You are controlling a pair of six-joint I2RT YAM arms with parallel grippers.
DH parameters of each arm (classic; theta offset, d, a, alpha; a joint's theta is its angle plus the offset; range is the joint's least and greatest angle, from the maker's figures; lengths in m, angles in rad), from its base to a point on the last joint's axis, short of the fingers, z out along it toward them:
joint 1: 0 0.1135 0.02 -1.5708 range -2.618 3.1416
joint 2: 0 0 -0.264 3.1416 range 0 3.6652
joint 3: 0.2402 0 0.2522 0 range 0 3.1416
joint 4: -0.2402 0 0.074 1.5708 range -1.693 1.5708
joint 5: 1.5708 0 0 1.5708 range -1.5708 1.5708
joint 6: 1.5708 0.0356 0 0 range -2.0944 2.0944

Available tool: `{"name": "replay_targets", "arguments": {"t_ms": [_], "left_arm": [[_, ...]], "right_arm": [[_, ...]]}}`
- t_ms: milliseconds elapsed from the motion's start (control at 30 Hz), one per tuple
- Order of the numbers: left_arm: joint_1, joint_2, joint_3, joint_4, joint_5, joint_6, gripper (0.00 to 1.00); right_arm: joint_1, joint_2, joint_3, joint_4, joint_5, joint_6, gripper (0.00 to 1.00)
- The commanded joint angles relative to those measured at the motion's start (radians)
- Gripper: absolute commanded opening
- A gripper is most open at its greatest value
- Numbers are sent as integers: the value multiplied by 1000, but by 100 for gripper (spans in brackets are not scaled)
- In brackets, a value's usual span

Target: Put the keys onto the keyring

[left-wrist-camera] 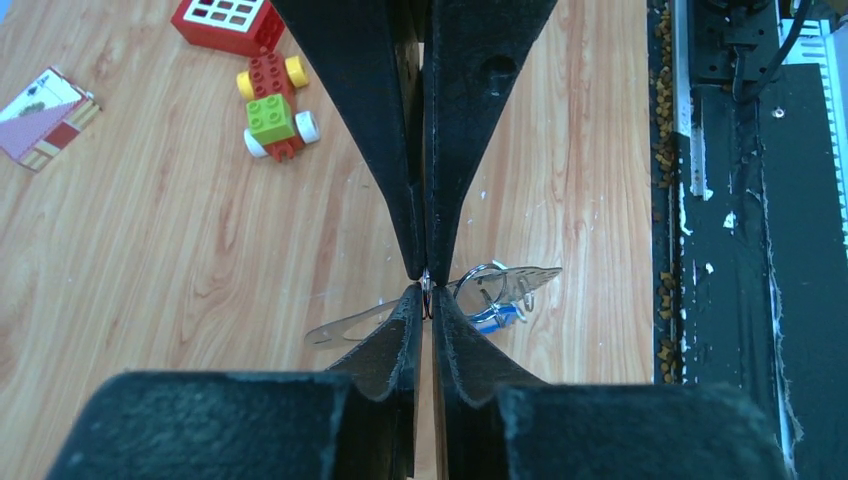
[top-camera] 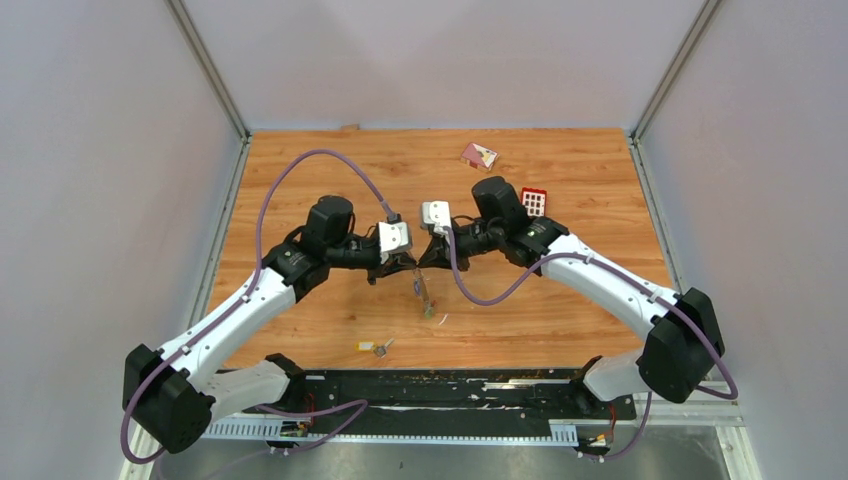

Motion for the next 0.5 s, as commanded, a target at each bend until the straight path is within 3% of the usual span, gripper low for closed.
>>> {"name": "replay_targets", "arguments": {"t_ms": [0,167,467], "left_arm": [[14,-17,24,112,75,-5,16],[36,-7,-8,208,124,-34,21],[51,5,-9,212,144,-36,24]], "right_arm": [[-12,-49,4,72,-42,40,0],[-32,-65,-10,107,-79,91,0],[-57,-75,-33,156,-97,142,0]]}}
